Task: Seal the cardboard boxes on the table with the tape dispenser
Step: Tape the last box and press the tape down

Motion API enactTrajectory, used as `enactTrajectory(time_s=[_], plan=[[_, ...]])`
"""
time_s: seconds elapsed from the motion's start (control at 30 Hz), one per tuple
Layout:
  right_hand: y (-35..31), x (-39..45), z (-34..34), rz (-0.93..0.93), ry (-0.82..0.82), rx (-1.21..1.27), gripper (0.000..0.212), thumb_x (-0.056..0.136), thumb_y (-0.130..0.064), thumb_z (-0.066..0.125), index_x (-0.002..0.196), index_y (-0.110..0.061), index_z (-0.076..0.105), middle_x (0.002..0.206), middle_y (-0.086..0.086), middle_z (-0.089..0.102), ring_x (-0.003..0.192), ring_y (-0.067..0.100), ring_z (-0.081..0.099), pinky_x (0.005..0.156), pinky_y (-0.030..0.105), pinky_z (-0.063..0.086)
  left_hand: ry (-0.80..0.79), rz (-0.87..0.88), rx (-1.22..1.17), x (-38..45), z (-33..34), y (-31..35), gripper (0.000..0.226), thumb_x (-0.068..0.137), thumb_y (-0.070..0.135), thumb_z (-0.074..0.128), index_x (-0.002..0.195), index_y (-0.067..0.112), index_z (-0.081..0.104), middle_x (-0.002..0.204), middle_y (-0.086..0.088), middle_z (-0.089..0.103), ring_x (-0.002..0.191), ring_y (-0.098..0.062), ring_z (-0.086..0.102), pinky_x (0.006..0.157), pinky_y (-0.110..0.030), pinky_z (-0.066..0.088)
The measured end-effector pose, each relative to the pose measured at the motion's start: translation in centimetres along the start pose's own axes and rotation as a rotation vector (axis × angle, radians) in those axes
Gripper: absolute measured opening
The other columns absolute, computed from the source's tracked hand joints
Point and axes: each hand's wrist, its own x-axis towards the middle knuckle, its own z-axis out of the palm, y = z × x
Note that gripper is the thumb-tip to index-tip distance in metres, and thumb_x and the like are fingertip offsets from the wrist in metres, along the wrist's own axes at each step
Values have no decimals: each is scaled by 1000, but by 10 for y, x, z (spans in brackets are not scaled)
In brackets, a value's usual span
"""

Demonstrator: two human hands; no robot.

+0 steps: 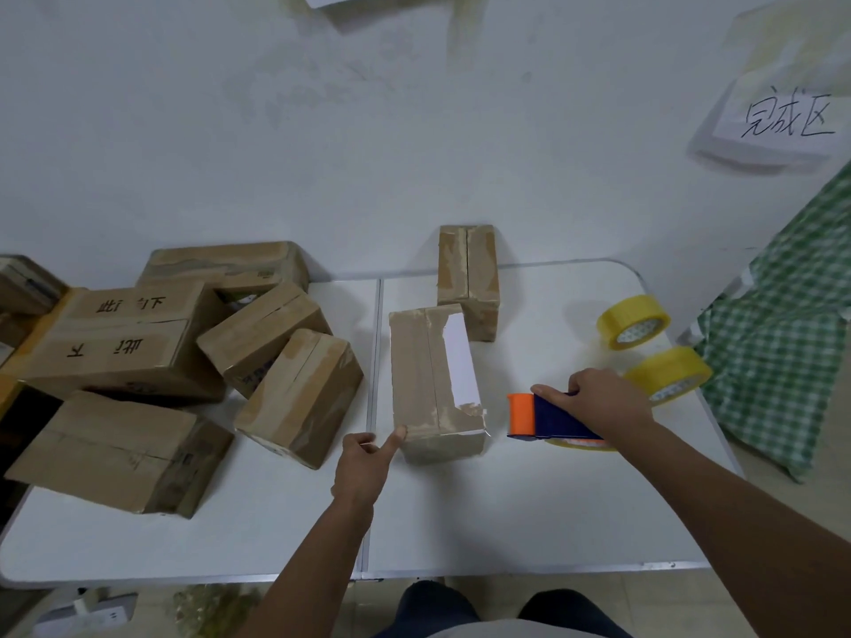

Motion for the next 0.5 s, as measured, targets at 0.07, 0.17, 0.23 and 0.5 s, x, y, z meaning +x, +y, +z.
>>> enactTrajectory(time_s=[0.07, 0.17, 0.23, 0.5], plan=[[-1, 0, 0, 1, 8, -4, 70, 78, -85, 35, 67, -20, 60, 66, -2, 58, 60, 12, 57, 50, 24, 38, -51, -16, -34, -1, -2, 1, 68, 81, 60, 69, 128, 20, 41, 114, -1, 54, 110, -27, 57, 102, -47, 46], [-1, 0, 1, 2, 10, -19, 70, 78, -85, 34, 67, -21, 60, 66, -3, 57, 59, 12, 56, 48, 23, 33, -76, 4, -31, -3, -10, 1, 54, 91, 59, 55, 126, 19, 45, 111, -2, 61, 102, -25, 62, 88, -39, 47], [-1, 0, 2, -2, 12, -11, 71, 78, -85, 33, 67, -20, 61, 66, -2, 57, 59, 12, 56, 48, 23, 32, -39, 51, -20, -1, -17, 1, 40, 100, 51, 44, 122, 19, 48, 99, 3, 65, 91, -19, 63, 79, -33, 43], [-2, 2, 1, -24, 15, -10, 69, 79, -84, 34, 68, -21, 61, 66, -2, 58, 59, 12, 57, 49, 24, 35, -173, -253, -329, 5, -42, -2, 23, 101, 21, 54, 121, 10, 55, 110, -5, 71, 89, -23, 71, 66, -26, 52]])
